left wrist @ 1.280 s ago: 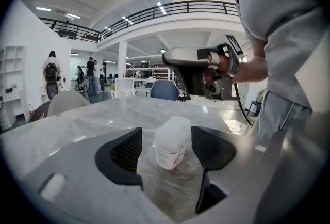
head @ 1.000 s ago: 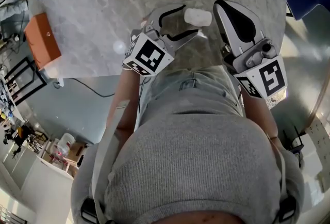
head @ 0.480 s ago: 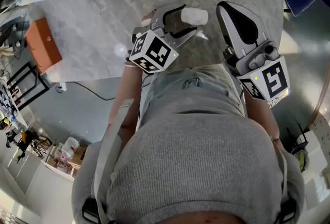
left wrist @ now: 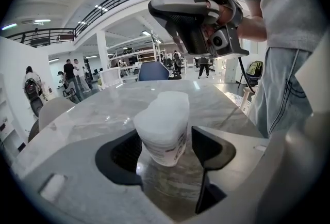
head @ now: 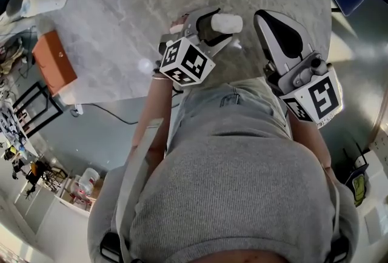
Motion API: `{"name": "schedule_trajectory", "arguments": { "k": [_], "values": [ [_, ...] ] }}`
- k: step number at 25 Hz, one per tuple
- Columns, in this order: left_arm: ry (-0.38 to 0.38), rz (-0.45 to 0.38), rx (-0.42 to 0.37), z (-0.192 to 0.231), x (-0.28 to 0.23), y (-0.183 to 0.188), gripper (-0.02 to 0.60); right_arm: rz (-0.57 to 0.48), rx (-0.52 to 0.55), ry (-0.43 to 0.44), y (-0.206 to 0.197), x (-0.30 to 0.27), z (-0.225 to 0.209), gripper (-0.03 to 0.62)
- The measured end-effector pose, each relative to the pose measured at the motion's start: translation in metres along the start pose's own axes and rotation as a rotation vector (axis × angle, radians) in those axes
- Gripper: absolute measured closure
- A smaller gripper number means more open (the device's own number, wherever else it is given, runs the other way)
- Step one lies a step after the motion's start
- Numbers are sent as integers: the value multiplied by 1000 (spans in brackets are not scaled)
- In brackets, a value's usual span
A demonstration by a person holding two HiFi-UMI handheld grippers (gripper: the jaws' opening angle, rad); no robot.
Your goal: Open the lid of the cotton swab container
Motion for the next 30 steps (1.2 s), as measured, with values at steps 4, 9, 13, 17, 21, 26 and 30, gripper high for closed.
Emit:
{"name": "schedule_trajectory", "arguments": {
  "k": [4,9,13,17,21,26,30],
  "values": [
    [-14,18,-14,0,-5,-2,279,0,-7,-4,0,2,0,592],
    [-24,24,-17,1,-8,-1,279,1,-15,-6,-1,4,0,592],
    [-31,26,-17,2,-12,-1,279,0,-18,-11,-1,5,-1,592],
    [-43,26,-27,2,-17,0,279,0,-15,-13,-3,5,-2,592],
    [-50,21,-30,2,-18,0,281,-1,-13,-16,-1,5,-2,592],
    [-60,13,-27,4,-20,0,281,2,-11,-21,0,4,-2,592],
    [-65,6,-26,4,-22,2,281,4,-10,-23,0,4,-1,592]
  ]
}}
Point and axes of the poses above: the fingertips, and each gripper's own axes: x backward along the fingers, z to its left, y out of its top, the point moved 5 cm from there along x, backward along the fingers, and after that the axes turned 4 degrees about -y, right-handed, at the moved point
